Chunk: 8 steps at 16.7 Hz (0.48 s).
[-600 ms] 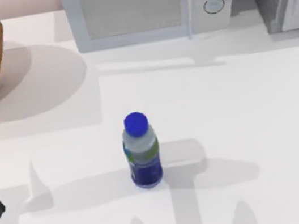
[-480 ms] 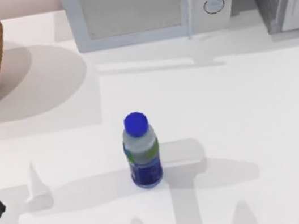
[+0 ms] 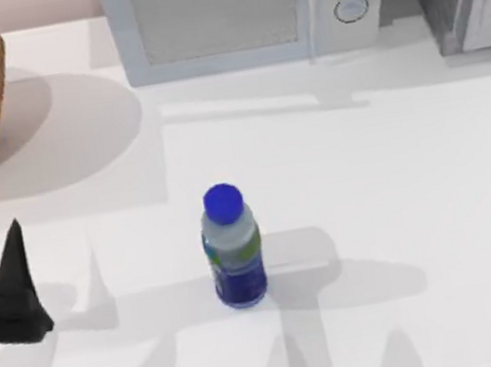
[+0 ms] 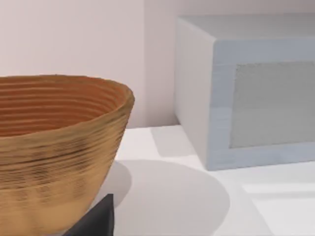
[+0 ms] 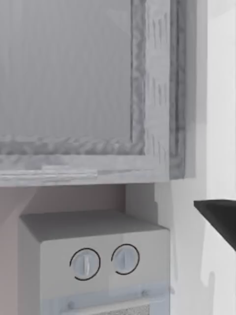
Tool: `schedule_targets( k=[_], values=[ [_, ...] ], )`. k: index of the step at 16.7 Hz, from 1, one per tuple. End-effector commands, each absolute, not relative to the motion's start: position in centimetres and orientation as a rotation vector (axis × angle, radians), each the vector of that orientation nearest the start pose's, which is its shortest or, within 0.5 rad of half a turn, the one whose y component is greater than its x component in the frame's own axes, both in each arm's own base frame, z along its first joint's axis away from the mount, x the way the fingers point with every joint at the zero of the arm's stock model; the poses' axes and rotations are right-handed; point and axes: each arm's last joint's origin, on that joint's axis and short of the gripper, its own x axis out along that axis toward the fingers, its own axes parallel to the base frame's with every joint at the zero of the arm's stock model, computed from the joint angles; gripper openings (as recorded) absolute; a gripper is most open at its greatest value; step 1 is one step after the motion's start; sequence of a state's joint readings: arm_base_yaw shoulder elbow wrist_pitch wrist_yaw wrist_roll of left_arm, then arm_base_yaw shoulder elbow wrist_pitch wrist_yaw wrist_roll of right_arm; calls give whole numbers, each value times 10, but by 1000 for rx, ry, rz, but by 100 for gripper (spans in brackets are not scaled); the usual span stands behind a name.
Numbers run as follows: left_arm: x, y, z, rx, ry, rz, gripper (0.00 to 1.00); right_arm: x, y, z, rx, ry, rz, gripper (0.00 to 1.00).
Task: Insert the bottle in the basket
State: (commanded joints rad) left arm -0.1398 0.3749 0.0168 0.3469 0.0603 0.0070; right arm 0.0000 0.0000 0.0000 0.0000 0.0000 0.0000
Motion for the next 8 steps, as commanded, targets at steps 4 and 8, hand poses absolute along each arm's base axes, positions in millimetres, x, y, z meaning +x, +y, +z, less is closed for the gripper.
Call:
schedule_targets(
  k=[4, 8],
  values=[
    [149, -42, 155, 10, 60, -349, 100, 106, -1, 160, 0, 0, 0, 100],
    [164, -69, 131, 29, 130, -507, 100, 106, -1, 160, 0, 0, 0, 100]
  ],
)
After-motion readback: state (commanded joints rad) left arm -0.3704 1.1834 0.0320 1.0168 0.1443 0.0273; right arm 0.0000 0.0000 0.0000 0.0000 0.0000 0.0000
